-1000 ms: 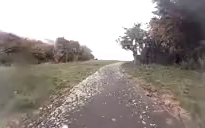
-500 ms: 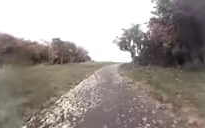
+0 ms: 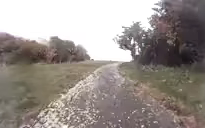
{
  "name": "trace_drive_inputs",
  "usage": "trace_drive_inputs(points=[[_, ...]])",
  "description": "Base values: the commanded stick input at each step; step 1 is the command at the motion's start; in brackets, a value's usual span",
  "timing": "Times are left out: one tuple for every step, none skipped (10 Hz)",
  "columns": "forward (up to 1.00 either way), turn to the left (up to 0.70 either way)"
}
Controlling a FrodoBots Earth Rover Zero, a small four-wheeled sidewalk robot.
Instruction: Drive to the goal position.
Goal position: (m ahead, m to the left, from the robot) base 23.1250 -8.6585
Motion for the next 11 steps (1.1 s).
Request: trace_drive_inputs(points=[[1.00,-0.04],[0.79,-0.29],[0.36,-0.13],[0.00,0.00],[0.00,0.00],[0.00,0.00],[0.42,-0.22],[0.86,-0.36],[1.00,0.00],[1.00,0.00],[1.00,0.00]])
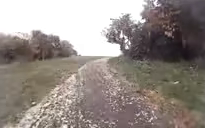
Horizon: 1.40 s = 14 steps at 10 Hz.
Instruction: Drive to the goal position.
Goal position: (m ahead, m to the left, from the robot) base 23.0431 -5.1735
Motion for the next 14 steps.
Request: trace_drive_inputs(points=[[1.00,0.00],[1.00,0.00],[1.00,0.00],[1.00,0.00],[1.00,0.00],[1.00,0.00],[1.00,0.00],[1.00,0.00],[1.00,0.00],[1.00,0.00],[1.00,0.00],[1.00,0.00],[1.00,0.00],[1.00,0.00]])
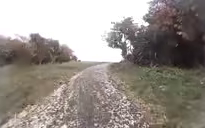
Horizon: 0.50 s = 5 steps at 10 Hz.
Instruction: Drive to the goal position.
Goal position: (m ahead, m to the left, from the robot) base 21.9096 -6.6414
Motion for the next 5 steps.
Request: trace_drive_inputs(points=[[1.00,0.00],[1.00,0.00],[1.00,0.00],[1.00,0.00],[1.00,0.00]])
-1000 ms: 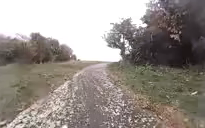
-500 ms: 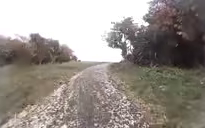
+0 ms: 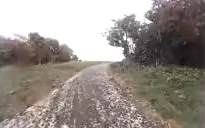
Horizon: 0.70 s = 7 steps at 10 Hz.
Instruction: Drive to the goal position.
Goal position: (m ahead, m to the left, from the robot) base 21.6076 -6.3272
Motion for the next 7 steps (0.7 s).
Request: trace_drive_inputs(points=[[1.00,0.00],[1.00,0.00],[1.00,0.00],[1.00,0.00],[1.00,0.00],[1.00,0.00],[1.00,0.00]])
